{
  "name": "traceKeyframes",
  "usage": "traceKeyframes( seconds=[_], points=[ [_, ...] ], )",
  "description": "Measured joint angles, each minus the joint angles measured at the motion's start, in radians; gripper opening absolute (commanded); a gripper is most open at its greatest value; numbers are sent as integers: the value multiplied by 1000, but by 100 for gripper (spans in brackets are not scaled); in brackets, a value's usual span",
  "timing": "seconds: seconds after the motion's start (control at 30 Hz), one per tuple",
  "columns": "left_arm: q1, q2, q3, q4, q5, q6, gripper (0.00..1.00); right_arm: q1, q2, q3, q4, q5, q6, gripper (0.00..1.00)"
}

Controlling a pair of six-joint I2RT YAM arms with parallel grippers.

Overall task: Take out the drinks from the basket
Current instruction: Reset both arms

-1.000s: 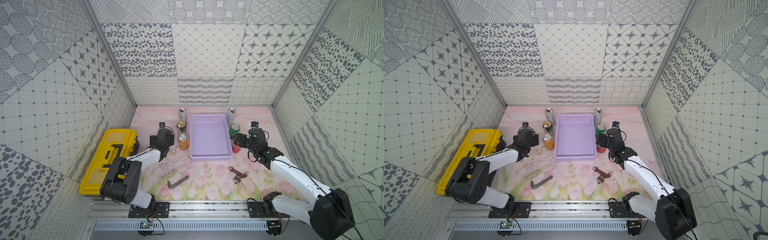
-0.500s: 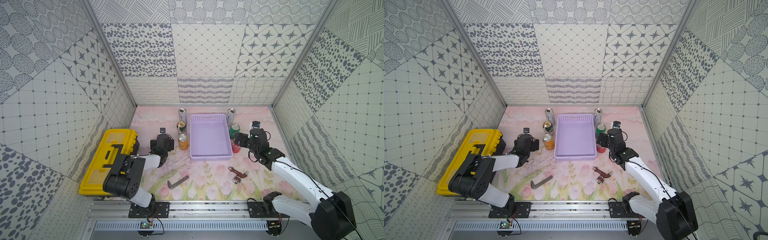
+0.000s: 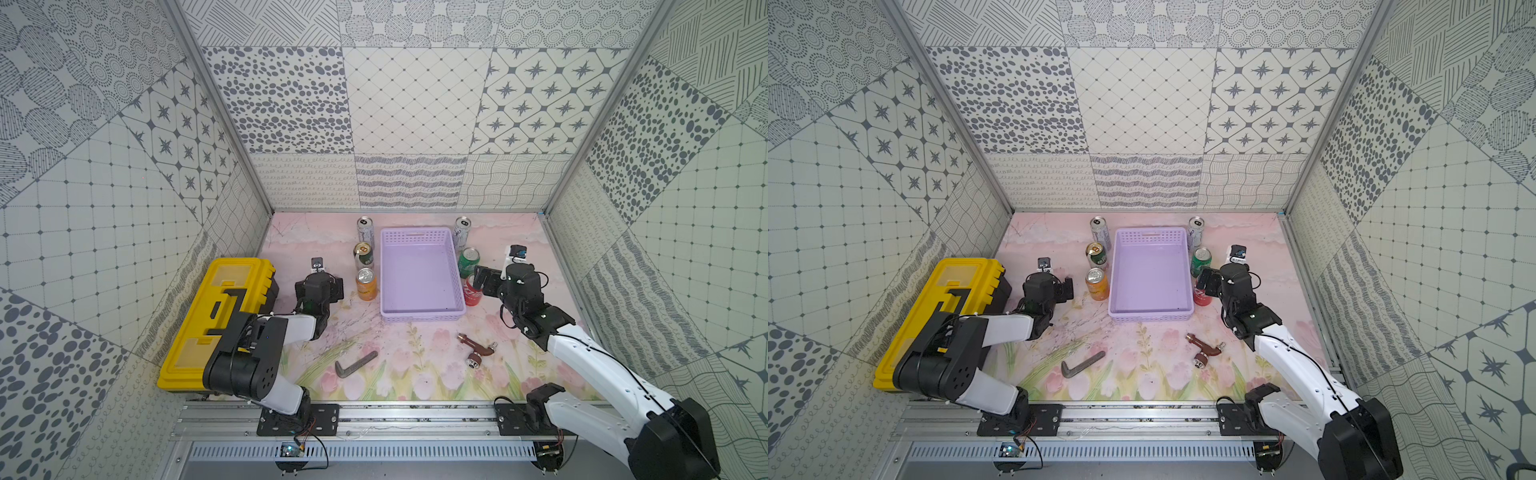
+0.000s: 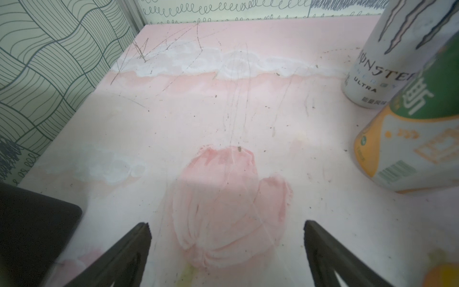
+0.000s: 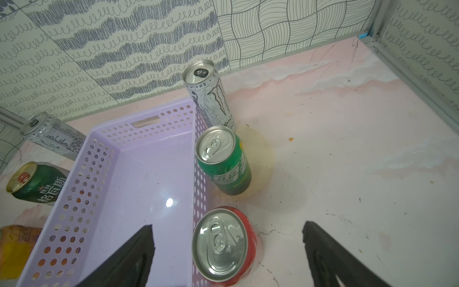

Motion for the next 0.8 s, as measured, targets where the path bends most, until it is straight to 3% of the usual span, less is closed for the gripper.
traceKeyframes(
  seconds=[0.43,0.8],
  points=[
    [28,27,-64,141,85,-18,100,-39,-13,-12,29,71,12,97],
    [32,28,-65,151,109,-19,100,-184,170,26,76,108,21,97]
  ],
)
